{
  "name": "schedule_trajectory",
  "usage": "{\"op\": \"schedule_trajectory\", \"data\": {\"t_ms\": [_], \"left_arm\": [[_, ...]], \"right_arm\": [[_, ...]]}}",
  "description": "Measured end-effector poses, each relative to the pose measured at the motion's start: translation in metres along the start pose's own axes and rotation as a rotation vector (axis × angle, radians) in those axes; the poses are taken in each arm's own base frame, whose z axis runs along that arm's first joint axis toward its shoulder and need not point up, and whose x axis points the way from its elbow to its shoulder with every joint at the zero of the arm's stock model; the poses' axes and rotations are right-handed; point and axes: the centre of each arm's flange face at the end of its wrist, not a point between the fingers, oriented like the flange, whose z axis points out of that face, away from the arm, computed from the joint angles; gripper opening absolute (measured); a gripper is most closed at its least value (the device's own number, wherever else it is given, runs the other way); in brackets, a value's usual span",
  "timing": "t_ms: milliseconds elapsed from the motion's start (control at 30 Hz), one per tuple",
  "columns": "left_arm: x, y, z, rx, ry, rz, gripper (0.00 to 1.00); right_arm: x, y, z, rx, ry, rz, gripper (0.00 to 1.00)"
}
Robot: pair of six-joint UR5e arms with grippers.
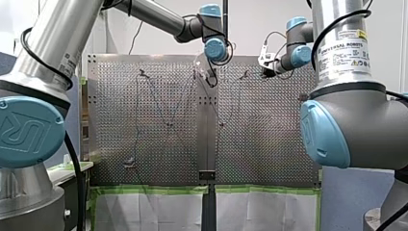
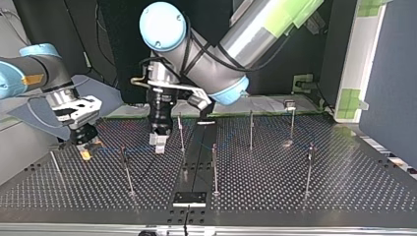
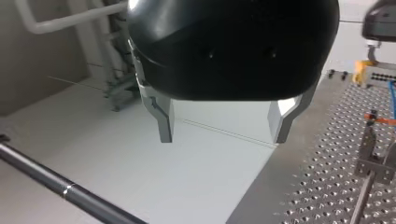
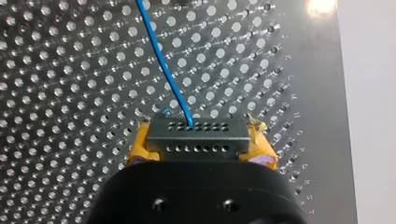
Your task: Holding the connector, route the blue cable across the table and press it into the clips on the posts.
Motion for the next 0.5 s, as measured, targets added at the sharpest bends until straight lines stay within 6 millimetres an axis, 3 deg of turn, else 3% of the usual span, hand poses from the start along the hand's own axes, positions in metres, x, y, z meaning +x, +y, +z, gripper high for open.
{"op": "schedule_trajectory", "data": {"t_ms": [500], "left_arm": [[0.041, 0.039, -0.021, -0.08, -0.029, 0.004, 0.98]], "right_arm": [[-0.001, 0.0, 0.0, -0.001, -0.003, 0.002, 0.0]]}}
